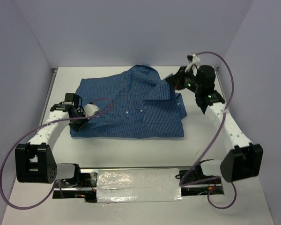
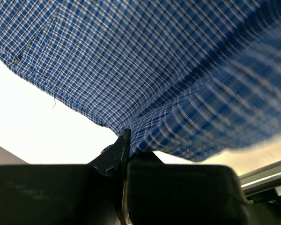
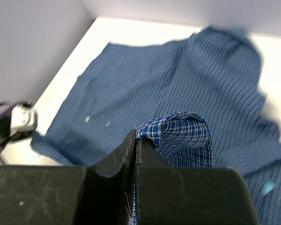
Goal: Fold and stack the long sleeve shirts
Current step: Fold the shirt
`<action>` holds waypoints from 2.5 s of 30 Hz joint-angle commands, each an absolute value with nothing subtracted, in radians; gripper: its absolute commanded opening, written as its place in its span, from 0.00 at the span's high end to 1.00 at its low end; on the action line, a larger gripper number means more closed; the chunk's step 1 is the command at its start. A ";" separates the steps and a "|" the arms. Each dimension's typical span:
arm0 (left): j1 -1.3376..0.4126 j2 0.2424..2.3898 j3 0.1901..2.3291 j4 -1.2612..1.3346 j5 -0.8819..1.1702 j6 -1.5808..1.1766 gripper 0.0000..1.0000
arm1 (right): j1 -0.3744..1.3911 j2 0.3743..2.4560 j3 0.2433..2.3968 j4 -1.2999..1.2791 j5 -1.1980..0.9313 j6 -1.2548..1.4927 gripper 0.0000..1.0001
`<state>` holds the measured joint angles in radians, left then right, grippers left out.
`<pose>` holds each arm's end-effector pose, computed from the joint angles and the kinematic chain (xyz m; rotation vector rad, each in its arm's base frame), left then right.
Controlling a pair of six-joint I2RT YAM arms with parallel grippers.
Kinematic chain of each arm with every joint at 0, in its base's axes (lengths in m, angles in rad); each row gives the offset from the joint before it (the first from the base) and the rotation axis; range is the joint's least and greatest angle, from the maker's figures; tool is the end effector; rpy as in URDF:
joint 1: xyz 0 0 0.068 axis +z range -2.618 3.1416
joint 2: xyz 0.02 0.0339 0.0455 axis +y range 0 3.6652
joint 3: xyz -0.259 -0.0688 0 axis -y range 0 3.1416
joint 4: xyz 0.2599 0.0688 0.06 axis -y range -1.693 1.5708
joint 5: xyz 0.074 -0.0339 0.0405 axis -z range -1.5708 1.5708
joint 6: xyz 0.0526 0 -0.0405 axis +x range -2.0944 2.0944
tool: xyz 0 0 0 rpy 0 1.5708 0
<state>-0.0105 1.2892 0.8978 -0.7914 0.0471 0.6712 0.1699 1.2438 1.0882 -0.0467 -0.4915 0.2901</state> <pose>0.2590 -0.0052 0.2015 0.9337 2.5944 0.1143 0.3120 0.0787 0.3536 -0.2561 1.7947 0.7640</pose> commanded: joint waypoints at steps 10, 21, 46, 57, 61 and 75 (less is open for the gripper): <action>0.098 1.462 1.014 -0.730 0.080 0.569 0.75 | 0.187 1.600 1.425 0.066 -0.509 0.242 1.00; 0.201 1.646 1.292 -0.801 0.124 0.503 0.50 | 0.229 1.750 1.574 0.034 -0.531 0.247 1.00; 0.110 1.931 1.350 -0.736 0.163 0.506 0.47 | 0.236 1.689 1.482 0.008 -0.492 0.219 1.00; 0.120 1.801 1.327 -0.764 0.123 0.444 1.00 | 0.236 1.637 1.442 -0.029 -0.450 0.189 1.00; 0.123 1.721 1.301 -0.773 0.063 0.434 0.90 | 0.236 1.560 1.387 -0.003 -0.426 0.179 1.00; 0.123 1.716 1.279 -0.719 0.080 0.411 0.76 | 0.236 1.520 1.335 -0.003 -0.460 0.186 1.00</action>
